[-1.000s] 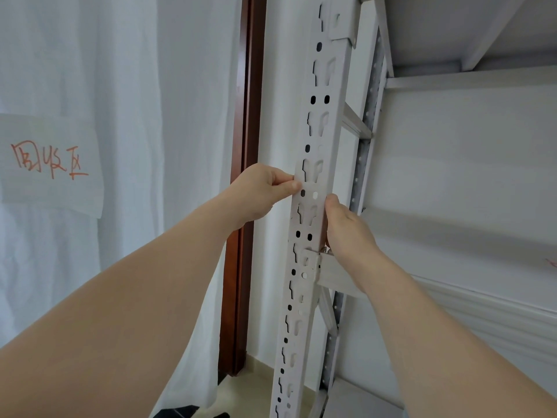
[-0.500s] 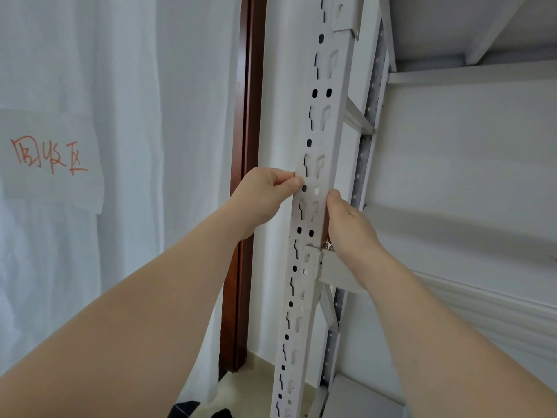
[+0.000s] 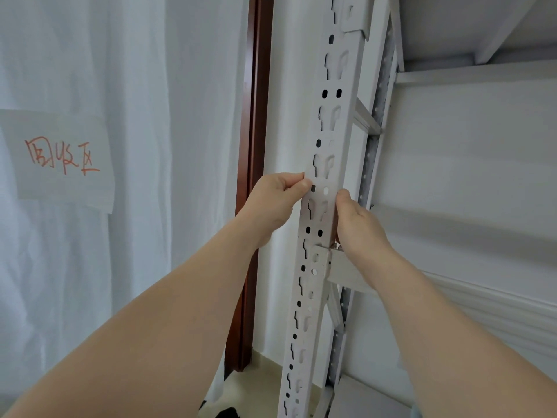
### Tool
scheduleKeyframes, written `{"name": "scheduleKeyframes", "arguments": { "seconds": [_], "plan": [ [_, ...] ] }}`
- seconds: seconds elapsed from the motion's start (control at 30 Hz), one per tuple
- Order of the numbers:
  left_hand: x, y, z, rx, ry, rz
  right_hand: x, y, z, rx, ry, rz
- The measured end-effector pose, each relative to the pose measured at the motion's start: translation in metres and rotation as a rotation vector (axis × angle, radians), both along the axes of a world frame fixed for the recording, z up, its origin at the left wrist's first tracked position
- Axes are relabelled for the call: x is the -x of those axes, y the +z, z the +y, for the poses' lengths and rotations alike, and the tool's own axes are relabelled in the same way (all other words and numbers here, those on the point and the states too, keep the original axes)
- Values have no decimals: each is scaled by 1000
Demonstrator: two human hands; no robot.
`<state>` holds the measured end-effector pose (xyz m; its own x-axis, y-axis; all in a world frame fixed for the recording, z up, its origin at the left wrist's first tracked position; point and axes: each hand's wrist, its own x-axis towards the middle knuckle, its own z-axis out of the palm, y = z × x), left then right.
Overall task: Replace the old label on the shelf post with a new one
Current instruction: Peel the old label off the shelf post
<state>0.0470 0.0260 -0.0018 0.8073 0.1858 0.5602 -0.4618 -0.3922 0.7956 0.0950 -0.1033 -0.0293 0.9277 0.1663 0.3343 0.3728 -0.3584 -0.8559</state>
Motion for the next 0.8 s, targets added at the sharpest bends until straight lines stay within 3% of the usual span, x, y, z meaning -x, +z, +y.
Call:
{"name": "scheduleKeyframes", "arguments": {
  "seconds": [0.57,0.8],
  "plan": [
    [7,-4,-11,171,-54,21,2,-1,1,-10,-8,-5],
    [2,-5,-7,132,-54,33,5,0,2,-46,-11,4]
  ]
}}
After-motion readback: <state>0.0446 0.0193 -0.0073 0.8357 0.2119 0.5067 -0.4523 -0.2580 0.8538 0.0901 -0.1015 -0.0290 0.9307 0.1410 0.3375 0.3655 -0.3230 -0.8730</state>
